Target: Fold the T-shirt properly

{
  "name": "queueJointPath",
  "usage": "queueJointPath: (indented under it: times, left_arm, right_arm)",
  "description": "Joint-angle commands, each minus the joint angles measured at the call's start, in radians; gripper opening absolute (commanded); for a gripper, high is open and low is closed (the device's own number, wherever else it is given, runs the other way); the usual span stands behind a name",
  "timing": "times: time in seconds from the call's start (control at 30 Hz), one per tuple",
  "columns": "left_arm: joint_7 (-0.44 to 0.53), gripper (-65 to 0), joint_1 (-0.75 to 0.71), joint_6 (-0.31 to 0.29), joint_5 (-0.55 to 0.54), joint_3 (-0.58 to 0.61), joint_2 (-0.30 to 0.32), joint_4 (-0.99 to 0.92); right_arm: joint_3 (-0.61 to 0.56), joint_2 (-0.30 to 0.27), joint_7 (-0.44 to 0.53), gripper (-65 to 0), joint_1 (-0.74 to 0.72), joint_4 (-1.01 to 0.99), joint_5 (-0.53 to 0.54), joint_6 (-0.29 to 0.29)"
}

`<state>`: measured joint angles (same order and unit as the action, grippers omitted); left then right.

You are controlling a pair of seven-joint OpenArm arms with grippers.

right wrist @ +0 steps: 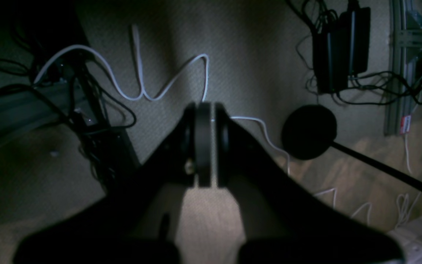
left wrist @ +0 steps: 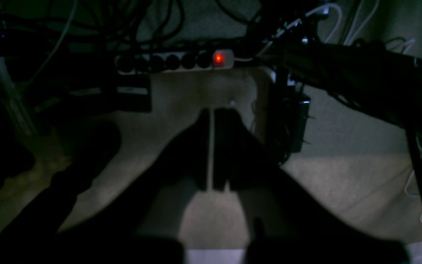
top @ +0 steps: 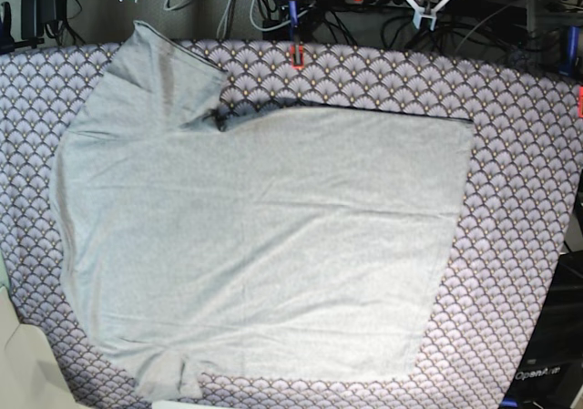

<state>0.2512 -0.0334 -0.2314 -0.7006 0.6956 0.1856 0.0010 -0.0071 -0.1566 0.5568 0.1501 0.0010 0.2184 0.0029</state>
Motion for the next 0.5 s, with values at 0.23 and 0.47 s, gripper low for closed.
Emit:
queueJointPath:
  times: [0.23,0.47]
  left_arm:
    - [0.010,-63.0,-0.013,0.000,0.000,0.000,0.001,-0.001]
    - [0.010,-63.2,-0.015,0.000,0.000,0.000,0.001,-0.001]
  right_arm:
    - [0.000,-0.007,0.009,-65.0,0.003,-0.001,0.008,0.003]
    - [-0.040,-0.007,-0.056,-65.0,-0.016,-0.001,0.006,0.003]
